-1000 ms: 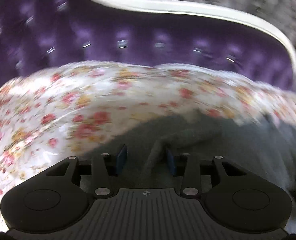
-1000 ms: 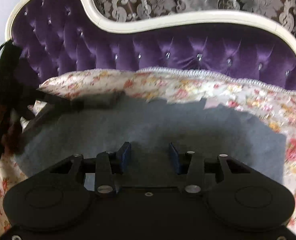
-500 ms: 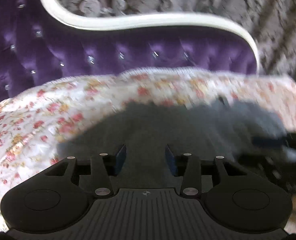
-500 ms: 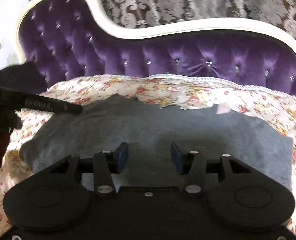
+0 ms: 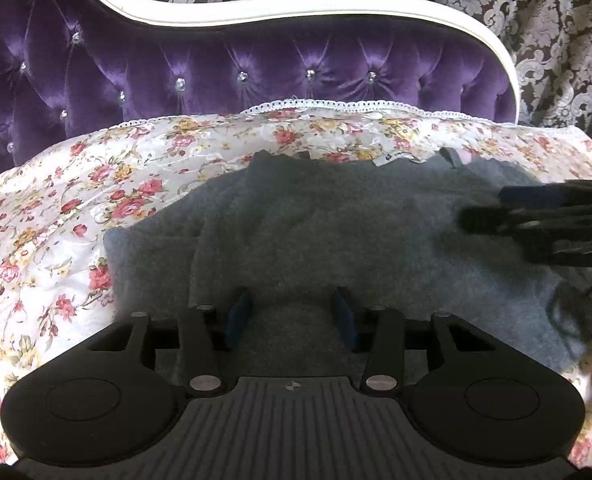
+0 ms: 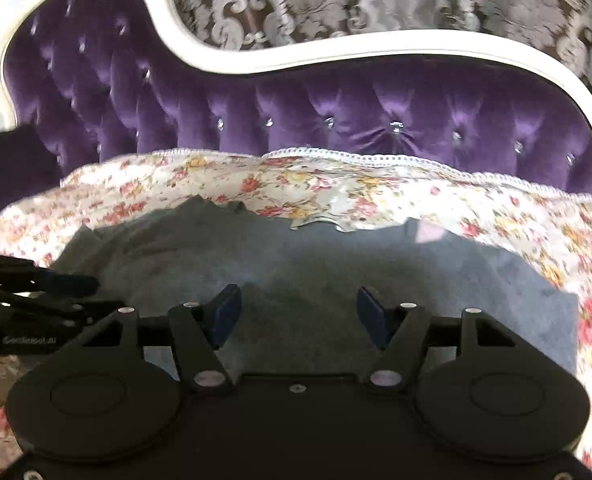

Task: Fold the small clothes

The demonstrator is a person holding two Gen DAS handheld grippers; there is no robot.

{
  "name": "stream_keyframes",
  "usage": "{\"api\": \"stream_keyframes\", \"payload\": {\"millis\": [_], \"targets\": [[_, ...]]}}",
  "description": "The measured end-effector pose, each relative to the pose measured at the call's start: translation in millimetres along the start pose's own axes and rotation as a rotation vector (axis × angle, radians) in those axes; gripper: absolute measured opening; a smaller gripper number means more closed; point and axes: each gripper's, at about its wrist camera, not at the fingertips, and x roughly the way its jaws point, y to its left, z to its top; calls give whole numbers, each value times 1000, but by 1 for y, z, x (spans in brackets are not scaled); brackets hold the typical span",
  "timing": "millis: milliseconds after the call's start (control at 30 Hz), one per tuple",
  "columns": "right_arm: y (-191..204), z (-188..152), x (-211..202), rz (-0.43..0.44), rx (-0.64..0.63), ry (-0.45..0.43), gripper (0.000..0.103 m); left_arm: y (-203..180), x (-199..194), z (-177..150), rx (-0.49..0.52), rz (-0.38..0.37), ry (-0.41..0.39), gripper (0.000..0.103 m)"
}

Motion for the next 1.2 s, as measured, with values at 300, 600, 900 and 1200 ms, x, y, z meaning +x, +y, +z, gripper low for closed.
{"api": "stream_keyframes", "payload": {"millis": [300, 600, 900, 1200], "targets": [[-11, 8, 50, -87, 24, 108, 86, -1, 3, -1, -5, 14, -1, 46], [-13, -1, 4, -46, 70, 67, 89, -7, 4, -1, -8, 47, 3, 46], [-14, -56, -46, -114, -4, 102, 98, -16, 3, -4, 21, 95, -1, 47], [-43, -81, -117, 71, 280, 21, 100, -18, -14, 19, -61, 44, 59, 46]]}}
